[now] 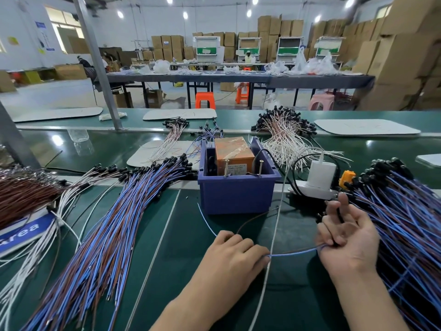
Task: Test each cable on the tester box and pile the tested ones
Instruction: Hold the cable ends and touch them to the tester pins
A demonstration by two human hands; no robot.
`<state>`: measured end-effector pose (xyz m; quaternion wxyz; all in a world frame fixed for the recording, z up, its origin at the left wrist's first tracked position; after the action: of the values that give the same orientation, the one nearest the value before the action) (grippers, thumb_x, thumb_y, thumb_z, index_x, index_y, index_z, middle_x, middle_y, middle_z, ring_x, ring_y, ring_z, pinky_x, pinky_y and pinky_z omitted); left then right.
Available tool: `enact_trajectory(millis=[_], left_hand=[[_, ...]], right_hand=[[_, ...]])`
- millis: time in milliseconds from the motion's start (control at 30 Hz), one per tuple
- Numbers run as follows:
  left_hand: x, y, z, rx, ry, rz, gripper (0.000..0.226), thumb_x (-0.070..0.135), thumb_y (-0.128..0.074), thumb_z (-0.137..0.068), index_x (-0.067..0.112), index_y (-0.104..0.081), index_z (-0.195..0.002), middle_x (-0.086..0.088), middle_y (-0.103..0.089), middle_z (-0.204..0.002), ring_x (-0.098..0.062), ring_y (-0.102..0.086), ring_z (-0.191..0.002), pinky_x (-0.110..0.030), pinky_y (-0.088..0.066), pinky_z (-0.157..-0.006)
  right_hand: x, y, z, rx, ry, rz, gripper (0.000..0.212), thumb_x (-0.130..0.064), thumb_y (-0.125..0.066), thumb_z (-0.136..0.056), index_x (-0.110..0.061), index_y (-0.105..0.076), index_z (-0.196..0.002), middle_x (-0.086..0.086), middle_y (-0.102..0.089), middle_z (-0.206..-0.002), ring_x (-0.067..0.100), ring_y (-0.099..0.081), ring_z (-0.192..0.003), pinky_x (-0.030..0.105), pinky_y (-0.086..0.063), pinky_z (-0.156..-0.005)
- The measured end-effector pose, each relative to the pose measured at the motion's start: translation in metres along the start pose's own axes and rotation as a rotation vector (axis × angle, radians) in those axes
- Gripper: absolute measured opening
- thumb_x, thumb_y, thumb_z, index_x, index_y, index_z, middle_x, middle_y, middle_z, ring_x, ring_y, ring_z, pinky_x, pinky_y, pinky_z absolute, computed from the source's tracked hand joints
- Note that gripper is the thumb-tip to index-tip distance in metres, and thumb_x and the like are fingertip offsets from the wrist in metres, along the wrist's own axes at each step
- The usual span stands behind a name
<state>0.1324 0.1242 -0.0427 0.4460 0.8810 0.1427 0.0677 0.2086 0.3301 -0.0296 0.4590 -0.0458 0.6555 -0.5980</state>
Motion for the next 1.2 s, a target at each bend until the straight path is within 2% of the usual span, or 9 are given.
enact_trajectory(millis=[333,467,567,667,733,833,933,1067,1200], left_hand=[[-0.014,0.011,-0.002,0.194,0.057,0.012,0.029,0.033,-0.048,-0.104,0.024,-0.073,-0.093,0.015,-0.065,-0.076,-0.01,-0.059,-0.067,-0.033,-0.053,-0.072],[-0.015,0.017,-0.001,0.352,0.137,0.136,0.025,0.03,-0.053,-0.102,0.02,-0.075,-0.097,0.017,-0.067,-0.082,-0.005,-0.058,-0.073,-0.028,-0.049,-0.074],[-0.014,0.02,0.0,0.44,0.347,0.358,0.023,0.034,-0.051,-0.102,0.029,-0.073,-0.102,0.02,-0.066,-0.079,-0.002,-0.057,-0.083,-0.02,-0.045,-0.077],[-0.015,0.03,-0.001,0.505,0.613,0.681,0.018,0.039,-0.053,-0.099,0.043,-0.071,-0.098,0.014,-0.069,-0.079,-0.011,-0.06,-0.078,-0.013,-0.045,-0.07],[-0.015,0.039,-0.008,0.572,0.685,0.894,0.017,0.037,-0.055,-0.096,0.041,-0.072,-0.094,0.005,-0.069,-0.075,-0.01,-0.058,-0.067,-0.013,-0.046,-0.066],[-0.008,0.058,-0.032,0.642,0.681,1.088,0.02,0.034,-0.053,-0.097,0.027,-0.071,-0.094,-0.002,-0.07,-0.073,-0.01,-0.059,-0.061,-0.017,-0.05,-0.063],[0.013,0.075,-0.068,0.605,0.58,1.25,0.02,0.028,-0.047,-0.101,0.016,-0.063,-0.098,-0.003,-0.073,-0.076,-0.009,-0.068,-0.066,-0.018,-0.054,-0.065],[0.043,0.089,-0.113,0.423,0.501,1.448,0.016,0.025,-0.046,-0.105,0.018,-0.06,-0.102,0.003,-0.073,-0.088,-0.01,-0.067,-0.079,-0.03,-0.059,-0.066],[0.062,0.09,-0.147,0.311,0.535,1.547,0.013,0.021,-0.05,-0.105,0.022,-0.063,-0.104,0.009,-0.072,-0.088,-0.002,-0.062,-0.073,-0.023,-0.049,-0.057]], right_hand=[[-0.002,0.001,0.007,-0.036,0.014,-0.043,0.021,-0.029,-0.05,-0.096,-0.023,-0.07,-0.098,-0.008,-0.055,-0.073,0.007,-0.034,-0.045,0.018,-0.034,-0.042],[0.014,0.0,0.016,0.021,-0.056,-0.08,0.035,-0.041,-0.047,-0.1,-0.014,-0.069,-0.107,0.004,-0.068,-0.087,0.017,-0.067,-0.071,0.028,-0.06,-0.068],[0.027,0.002,0.025,-0.008,-0.144,-0.091,0.045,-0.052,-0.045,-0.1,-0.013,-0.063,-0.114,0.011,-0.072,-0.097,0.026,-0.073,-0.086,0.04,-0.055,-0.086],[0.034,-0.002,0.034,-0.058,-0.139,0.153,0.049,-0.054,-0.043,-0.1,-0.015,-0.06,-0.123,0.012,-0.073,-0.101,0.029,-0.073,-0.091,0.042,-0.051,-0.09],[0.036,-0.011,0.049,-0.12,0.032,0.508,0.043,-0.05,-0.043,-0.098,-0.024,-0.061,-0.127,0.004,-0.076,-0.104,0.023,-0.072,-0.1,0.038,-0.049,-0.092],[0.037,-0.031,0.072,-0.33,0.289,0.903,0.038,-0.052,-0.046,-0.096,-0.038,-0.06,-0.128,-0.014,-0.071,-0.117,0.003,-0.062,-0.117,0.019,-0.043,-0.1],[0.027,-0.063,0.087,-0.48,0.39,0.913,0.038,-0.046,-0.047,-0.099,-0.035,-0.057,-0.135,-0.017,-0.067,-0.124,0.001,-0.058,-0.121,0.014,-0.043,-0.099],[-0.001,-0.094,0.097,-0.505,0.417,0.8,0.032,-0.029,-0.044,-0.104,-0.022,-0.059,-0.131,-0.006,-0.074,-0.11,0.01,-0.069,-0.106,0.021,-0.054,-0.087],[-0.041,-0.085,0.102,-0.397,0.387,0.836,0.026,-0.026,-0.049,-0.102,-0.031,-0.074,-0.105,-0.003,-0.06,-0.066,0.009,-0.054,-0.056,0.02,-0.047,-0.051]])
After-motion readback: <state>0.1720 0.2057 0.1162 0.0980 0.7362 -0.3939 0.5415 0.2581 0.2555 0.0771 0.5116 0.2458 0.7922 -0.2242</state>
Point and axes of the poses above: each hand's wrist, its own z-axis away from the middle knuckle, its own y-axis out of the back of the hand, x = y × z, the point moved 2 cm from there along -z, towards the middle knuckle
